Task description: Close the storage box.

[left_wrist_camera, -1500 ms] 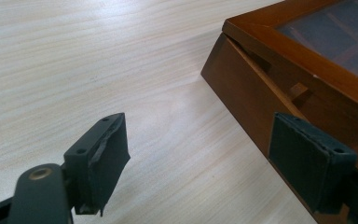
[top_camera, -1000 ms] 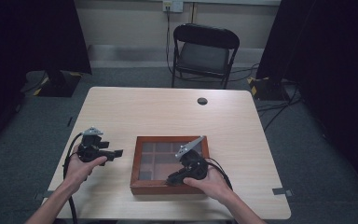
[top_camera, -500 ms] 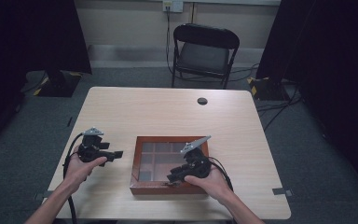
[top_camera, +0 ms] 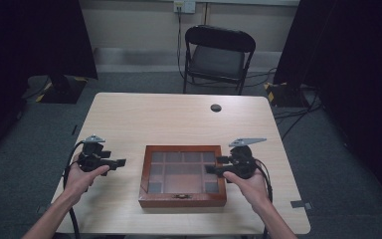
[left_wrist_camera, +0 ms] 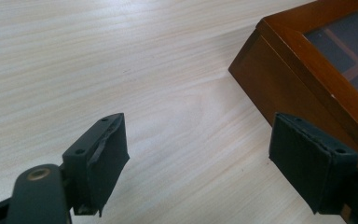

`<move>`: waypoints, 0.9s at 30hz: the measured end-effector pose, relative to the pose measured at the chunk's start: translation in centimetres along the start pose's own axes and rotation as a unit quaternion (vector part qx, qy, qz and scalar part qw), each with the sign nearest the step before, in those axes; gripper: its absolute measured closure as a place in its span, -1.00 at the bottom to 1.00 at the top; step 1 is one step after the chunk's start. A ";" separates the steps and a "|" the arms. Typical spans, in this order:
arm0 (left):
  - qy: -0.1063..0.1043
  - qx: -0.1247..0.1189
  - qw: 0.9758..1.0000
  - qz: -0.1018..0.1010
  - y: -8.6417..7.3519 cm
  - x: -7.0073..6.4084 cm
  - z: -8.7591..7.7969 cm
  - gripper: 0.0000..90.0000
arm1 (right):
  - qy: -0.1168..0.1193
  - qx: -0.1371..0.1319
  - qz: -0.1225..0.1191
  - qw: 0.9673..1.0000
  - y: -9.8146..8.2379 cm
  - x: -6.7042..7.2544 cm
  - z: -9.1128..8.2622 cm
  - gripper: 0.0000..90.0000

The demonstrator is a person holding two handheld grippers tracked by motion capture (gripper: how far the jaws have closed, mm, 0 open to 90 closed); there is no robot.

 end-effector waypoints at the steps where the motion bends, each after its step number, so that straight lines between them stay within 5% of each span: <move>1: -0.001 -0.001 1.000 0.001 0.0 -0.1 -0.1 -0.58 | -0.006 -0.003 0.009 1.000 -0.3 -0.7 -0.3 -0.27; 6: 0.008 0.008 1.000 0.015 -0.4 -0.2 -0.7 -0.58 | -0.042 -0.014 0.060 0.997 -2.0 -4.3 -2.1 -0.45; 15: 0.018 0.022 1.000 -0.007 -1.5 1.1 -0.1 -0.58 | -0.087 -0.001 0.117 0.989 -5.6 -9.4 -3.3 -0.66; 17: 0.007 0.029 0.999 -0.016 -1.8 1.1 0.5 -0.58 | -0.119 0.015 0.157 0.980 -7.1 -11.5 -3.0 -0.67; 20: 0.013 0.038 0.999 -0.007 -2.0 1.1 0.8 -0.58 | -0.135 0.028 0.196 0.971 -8.2 -13.1 -2.6 -0.67; 25: 0.053 0.069 0.996 0.017 -3.0 1.5 1.9 -0.59 | -0.158 0.084 0.223 0.958 -10.6 -14.5 -1.2 -0.67; 27: 0.055 0.073 0.996 0.016 -3.1 1.6 2.2 -0.60 | -0.174 0.081 0.216 0.957 -10.6 -14.7 -1.3 -0.61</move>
Point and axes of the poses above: each handheld gripper's, and its own axes: z roughly forward along the jaws, y roughly out of its top, x roughly to its left, the point moved 10 cm from there along z, roughly forward along the jaws, and after that the axes turned 12 degrees about x, right-handed, at the moved point
